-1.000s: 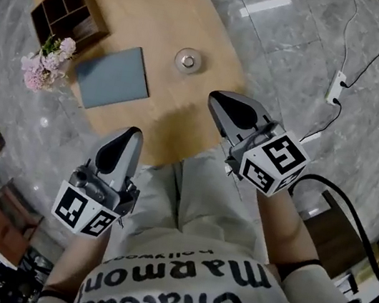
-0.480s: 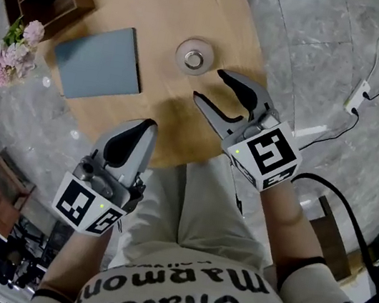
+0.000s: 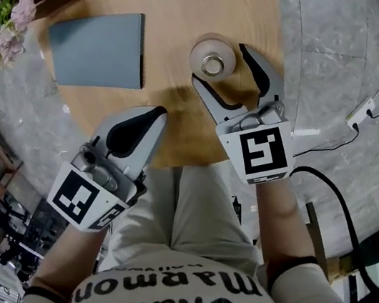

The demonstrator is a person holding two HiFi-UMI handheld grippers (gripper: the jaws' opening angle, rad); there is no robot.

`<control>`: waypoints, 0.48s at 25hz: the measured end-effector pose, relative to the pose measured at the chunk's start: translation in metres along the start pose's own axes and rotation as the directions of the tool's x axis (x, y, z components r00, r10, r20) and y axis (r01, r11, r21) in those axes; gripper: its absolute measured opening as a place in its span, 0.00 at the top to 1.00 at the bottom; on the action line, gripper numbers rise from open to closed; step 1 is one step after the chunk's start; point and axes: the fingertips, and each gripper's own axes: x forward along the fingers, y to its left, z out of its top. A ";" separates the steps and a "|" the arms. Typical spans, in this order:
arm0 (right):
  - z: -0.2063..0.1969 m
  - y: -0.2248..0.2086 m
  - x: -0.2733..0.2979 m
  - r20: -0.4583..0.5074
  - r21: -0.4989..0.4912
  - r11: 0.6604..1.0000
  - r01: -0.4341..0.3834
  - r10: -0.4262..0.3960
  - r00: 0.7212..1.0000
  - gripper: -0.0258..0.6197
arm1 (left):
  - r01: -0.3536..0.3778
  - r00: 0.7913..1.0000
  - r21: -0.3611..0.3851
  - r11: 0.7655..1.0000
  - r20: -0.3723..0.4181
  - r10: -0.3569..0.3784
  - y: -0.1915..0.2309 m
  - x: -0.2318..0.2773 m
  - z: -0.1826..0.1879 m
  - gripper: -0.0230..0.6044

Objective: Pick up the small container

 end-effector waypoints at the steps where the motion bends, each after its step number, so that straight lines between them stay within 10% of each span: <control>1: 0.001 0.002 0.004 -0.004 -0.019 1.000 -0.005 0.005 1.000 0.46 | 0.000 1.000 -0.011 1.000 0.005 0.000 0.001 0.000 -0.002 0.94; 12: 0.004 0.005 0.031 -0.019 -0.021 1.000 -0.014 0.014 1.000 0.46 | -0.022 0.999 -0.079 0.997 0.021 0.024 0.006 -0.009 -0.011 0.94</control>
